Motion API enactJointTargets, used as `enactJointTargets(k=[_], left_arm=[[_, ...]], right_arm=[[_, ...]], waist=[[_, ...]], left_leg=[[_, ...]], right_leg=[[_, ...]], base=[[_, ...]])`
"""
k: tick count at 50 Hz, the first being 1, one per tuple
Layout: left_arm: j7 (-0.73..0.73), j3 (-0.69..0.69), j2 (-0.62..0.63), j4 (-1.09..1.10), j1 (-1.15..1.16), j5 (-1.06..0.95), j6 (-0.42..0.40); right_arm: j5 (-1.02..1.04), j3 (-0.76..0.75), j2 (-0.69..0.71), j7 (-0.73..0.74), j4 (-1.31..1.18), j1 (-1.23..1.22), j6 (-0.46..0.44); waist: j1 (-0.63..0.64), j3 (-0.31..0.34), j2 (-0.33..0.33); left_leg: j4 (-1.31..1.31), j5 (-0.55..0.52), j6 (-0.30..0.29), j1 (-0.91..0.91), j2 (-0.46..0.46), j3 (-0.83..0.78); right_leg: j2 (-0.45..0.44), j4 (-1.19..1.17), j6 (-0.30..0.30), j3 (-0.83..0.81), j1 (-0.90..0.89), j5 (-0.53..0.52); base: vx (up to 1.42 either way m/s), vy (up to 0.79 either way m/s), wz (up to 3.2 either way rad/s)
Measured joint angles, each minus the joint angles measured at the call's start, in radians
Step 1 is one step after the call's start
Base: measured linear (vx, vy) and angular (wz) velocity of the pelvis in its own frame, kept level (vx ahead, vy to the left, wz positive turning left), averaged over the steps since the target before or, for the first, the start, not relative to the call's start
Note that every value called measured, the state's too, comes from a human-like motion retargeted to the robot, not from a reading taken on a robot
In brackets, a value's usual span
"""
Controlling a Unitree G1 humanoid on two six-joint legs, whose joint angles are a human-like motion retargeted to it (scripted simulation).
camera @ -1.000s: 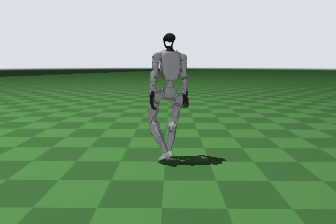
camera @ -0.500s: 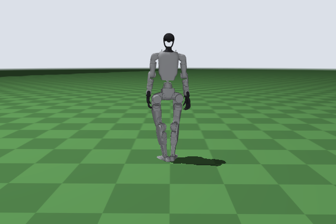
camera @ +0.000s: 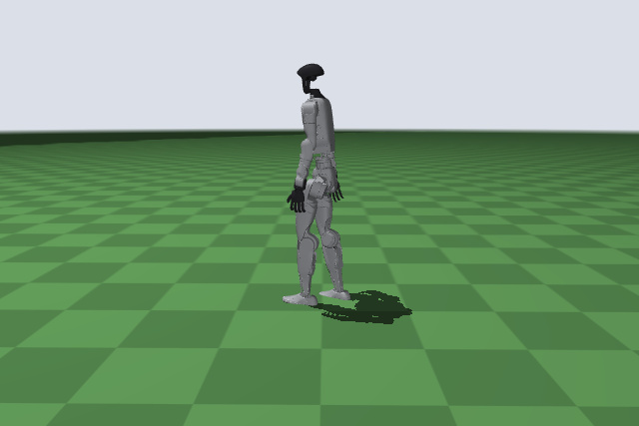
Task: Upper body actions
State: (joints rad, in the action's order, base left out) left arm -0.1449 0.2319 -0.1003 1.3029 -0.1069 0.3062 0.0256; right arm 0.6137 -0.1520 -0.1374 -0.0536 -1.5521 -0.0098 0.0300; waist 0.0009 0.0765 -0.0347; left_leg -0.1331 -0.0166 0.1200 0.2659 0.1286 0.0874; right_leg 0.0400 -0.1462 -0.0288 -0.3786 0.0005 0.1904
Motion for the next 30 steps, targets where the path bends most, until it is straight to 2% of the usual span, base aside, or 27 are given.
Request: enactJointTargets(k=[2, 5, 8, 10, 12, 13, 15, 17, 20, 22, 26, 30], left_arm=[[0.009, -0.005, 0.007, -0.014, 0.001, -0.021, -0.016], [0.013, -0.017, 0.004, -0.017, 0.003, -0.060, -0.029], [0.012, -0.010, -0.006, -0.009, 0.004, -0.041, -0.025], [0.020, -0.005, -0.007, -0.009, 0.010, -0.031, -0.025], [0.036, 0.010, -0.004, -0.004, 0.013, -0.038, -0.032], [0.045, 0.023, -0.001, 0.003, 0.015, -0.048, -0.038], [0.054, 0.058, 0.002, 0.019, 0.025, -0.072, -0.042], [0.035, 0.104, 0.008, 0.034, 0.049, -0.092, -0.041], [-0.020, 0.154, 0.010, 0.060, 0.084, -0.141, -0.047], [-0.018, 0.183, 0.000, 0.079, 0.092, -0.174, -0.045], [0.003, 0.230, -0.013, 0.112, 0.105, -0.138, -0.024], [0.043, 0.214, -0.031, 0.153, 0.139, -0.109, -0.013]], right_arm=[[0.025, -0.014, -0.013, 0.004, 0.018, 0.007, 0.002], [0.043, -0.026, -0.024, 0.037, 0.024, 0.021, 0.001], [0.015, -0.028, -0.036, 0.046, 0.003, 0.041, 0.009], [0.001, -0.033, -0.043, 0.039, -0.010, 0.059, 0.009], [0.006, -0.046, -0.046, 0.028, -0.018, 0.069, 0.002], [0.014, -0.050, -0.045, 0.029, -0.020, 0.074, -0.003], [0.032, -0.050, -0.041, 0.037, -0.024, 0.080, -0.010], [0.053, -0.049, -0.037, 0.048, -0.026, 0.084, -0.015], [0.098, -0.050, -0.034, 0.042, -0.015, 0.086, -0.009], [0.119, -0.018, -0.034, 0.028, -0.002, 0.084, 0.009], [0.146, 0.010, -0.036, 0.016, -0.005, 0.062, -0.001], [0.172, -0.001, -0.018, -0.002, -0.003, 0.065, 0.024]], waist=[[0.006, -0.007, -0.005], [-0.073, -0.034, -0.009], [-0.141, -0.066, -0.019], [-0.149, -0.080, -0.028], [-0.132, -0.092, -0.043], [-0.116, -0.096, -0.057], [-0.073, -0.102, -0.080], [-0.021, -0.109, -0.083], [-0.021, -0.131, -0.087], [-0.033, -0.124, -0.083], [0.000, -0.120, -0.093], [-0.032, -0.158, -0.080]], left_leg=[[0.022, 0.073, 0.022, 0.015, -0.061, -0.247], [0.055, 0.171, 0.030, 0.018, -0.117, -0.631], [0.067, 0.239, -0.027, -0.022, -0.138, -1.020], [0.064, 0.254, -0.035, -0.073, -0.138, -1.249], [0.030, 0.252, -0.004, -0.094, -0.132, -1.243], [-0.007, 0.252, 0.009, -0.086, -0.137, -1.177], [-0.058, 0.245, -0.025, -0.099, -0.154, -1.091], [-0.025, 0.201, -0.091, -0.148, -0.160, -1.169], [-0.019, 0.179, -0.048, -0.116, -0.134, -1.101], [-0.045, 0.194, -0.031, -0.075, -0.118, -0.919], [-0.038, 0.194, -0.045, -0.109, -0.107, -0.914], [-0.043, 0.183, -0.061, -0.096, -0.105, -0.832]], right_leg=[[0.009, 0.023, 0.017, -0.112, 0.012, 0.010], [0.019, 0.068, 0.049, -0.338, 0.041, 0.020], [0.005, 0.110, 0.080, -0.531, 0.067, 0.041], [0.007, 0.116, 0.108, -0.628, 0.078, 0.054], [0.013, 0.112, 0.141, -0.701, 0.087, 0.068], [0.019, 0.109, 0.154, -0.731, 0.092, 0.074], [0.026, 0.095, 0.173, -0.789, 0.107, 0.088], [0.022, 0.071, 0.188, -0.834, 0.129, 0.097], [0.016, 0.057, 0.212, -0.912, 0.158, 0.095], [-0.002, 0.057, 0.202, -0.942, 0.185, 0.088], [-0.013, 0.059, 0.164, -0.873, 0.226, 0.065], [-0.026, 0.026, 0.141, -0.770, 0.239, -0.009]], base=[[-0.12, 0.05, 3.89], [-0.03, 0.11, 4.69], [0.08, 0.19, 4.50], [0.16, 0.12, 3.83], [0.21, 0.10, 3.32], [0.27, 0.07, 2.71], [0.35, 0.14, 2.08], [0.41, 0.18, 1.62], [0.42, 0.14, 2.16], [0.34, 0.08, 1.86], [0.25, 0.15, 1.08], [0.40, 0.01, 1.70]])
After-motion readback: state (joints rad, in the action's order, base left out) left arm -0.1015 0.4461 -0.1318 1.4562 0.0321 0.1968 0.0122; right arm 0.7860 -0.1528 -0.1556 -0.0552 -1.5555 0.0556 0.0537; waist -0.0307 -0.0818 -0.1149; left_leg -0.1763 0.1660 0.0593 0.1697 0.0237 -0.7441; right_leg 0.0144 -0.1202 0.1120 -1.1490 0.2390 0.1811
